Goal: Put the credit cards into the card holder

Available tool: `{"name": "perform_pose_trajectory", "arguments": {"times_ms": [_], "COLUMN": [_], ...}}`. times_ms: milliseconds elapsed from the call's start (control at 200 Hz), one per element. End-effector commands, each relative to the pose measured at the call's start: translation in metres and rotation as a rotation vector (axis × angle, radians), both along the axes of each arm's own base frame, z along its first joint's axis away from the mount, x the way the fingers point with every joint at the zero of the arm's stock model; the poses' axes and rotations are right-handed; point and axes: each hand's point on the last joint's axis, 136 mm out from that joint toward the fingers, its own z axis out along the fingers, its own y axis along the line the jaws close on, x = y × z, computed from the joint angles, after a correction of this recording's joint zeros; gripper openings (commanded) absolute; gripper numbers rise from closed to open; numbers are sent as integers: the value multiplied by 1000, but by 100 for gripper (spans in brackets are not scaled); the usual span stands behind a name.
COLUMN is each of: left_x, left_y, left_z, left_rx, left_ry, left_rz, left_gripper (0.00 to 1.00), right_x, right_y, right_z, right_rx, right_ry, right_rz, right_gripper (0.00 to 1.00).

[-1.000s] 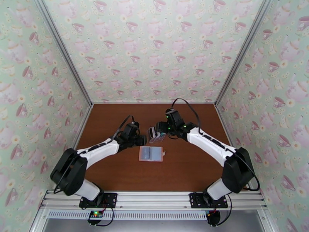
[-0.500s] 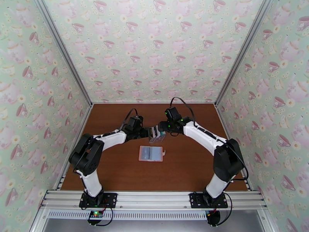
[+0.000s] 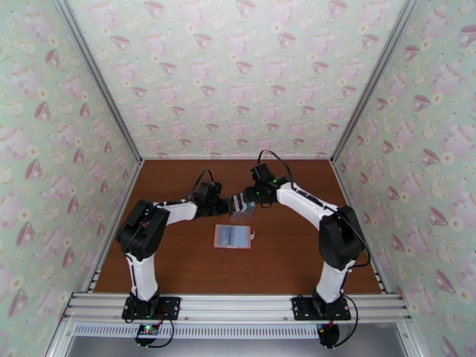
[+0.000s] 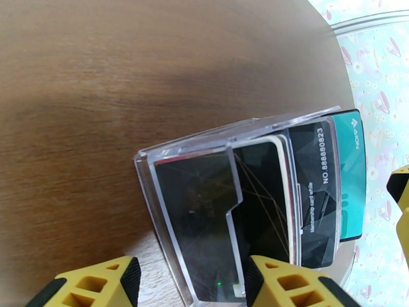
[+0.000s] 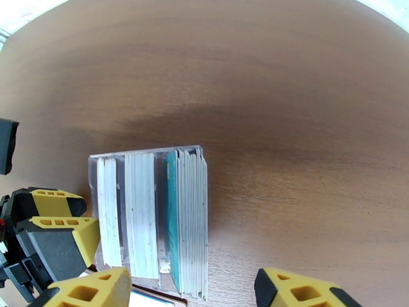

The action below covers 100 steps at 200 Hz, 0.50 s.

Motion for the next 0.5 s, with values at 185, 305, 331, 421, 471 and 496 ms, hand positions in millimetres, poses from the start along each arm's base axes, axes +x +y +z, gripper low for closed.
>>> {"name": "perform_pose_trajectory", "arguments": {"times_ms": [185,305,331,421,471,496], "left_x": [9,11,11,14,14,15], "left_y": [3,12,13,18,19,19], "left_z": [-8,-15,-16,-18,-20,-20], "left_rx": [49,89,92,100,106,108], "left_ry": [15,25,26,32,35,35], "left_rz": [14,32,34,45,45,45], "left_gripper": [47,54,54,59,64,65], "right_x": [2,4,4,6,6,7], "right_y": [3,4,3,5,5,5], "right_z": [-17,-20,-21,-24,-26,-27], "right_rx": [-29,-38,-39,-44,-48,-49], "right_ry": [46,50,52,58,63,65], "right_rz": [35,37,36,38,40,41], "right_gripper": [65,64,64,64,64,64]}}
